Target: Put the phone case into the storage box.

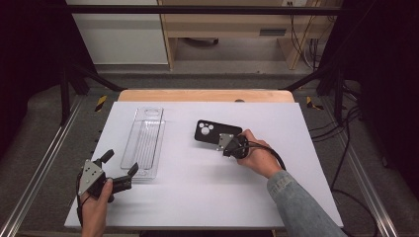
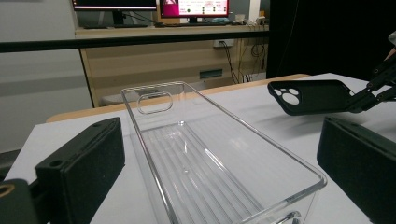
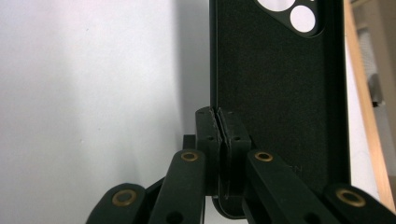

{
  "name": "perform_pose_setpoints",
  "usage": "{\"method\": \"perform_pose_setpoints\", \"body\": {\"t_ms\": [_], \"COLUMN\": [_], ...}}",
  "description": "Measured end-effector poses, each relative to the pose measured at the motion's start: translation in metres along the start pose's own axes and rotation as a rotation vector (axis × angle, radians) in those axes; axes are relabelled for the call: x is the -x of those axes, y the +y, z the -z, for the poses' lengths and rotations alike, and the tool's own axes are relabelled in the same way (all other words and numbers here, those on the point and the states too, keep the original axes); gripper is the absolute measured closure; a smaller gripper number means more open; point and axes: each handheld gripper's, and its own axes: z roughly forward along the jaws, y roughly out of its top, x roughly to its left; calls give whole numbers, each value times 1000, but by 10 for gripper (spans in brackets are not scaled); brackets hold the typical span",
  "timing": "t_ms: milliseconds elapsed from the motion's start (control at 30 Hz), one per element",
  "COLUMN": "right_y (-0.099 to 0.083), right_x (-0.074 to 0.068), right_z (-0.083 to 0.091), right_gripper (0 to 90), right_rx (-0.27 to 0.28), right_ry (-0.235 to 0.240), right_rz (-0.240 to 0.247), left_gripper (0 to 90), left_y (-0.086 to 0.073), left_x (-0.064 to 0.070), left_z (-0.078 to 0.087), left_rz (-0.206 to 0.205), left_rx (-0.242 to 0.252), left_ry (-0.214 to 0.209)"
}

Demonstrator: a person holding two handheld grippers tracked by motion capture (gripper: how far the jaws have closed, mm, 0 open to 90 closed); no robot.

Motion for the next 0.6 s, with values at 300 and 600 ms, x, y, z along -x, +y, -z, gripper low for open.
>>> {"method": "perform_pose_setpoints", "body": {"t_ms": [300,600], "right_y": [-7,-18], "right_x": [-16,-36], "right_z": [9,22], "right_gripper": [881,881], "right_rx": [36,70], "right_ry": [-81,-139], "right_rz": [-53,-87], "left_gripper": [6,5], "left_y": [1,2], "left_x": [1,2], "left_z": [2,3], "left_rz": [-3,-8], "left_rx": [3,-2], "left_ry": [6,14]}}
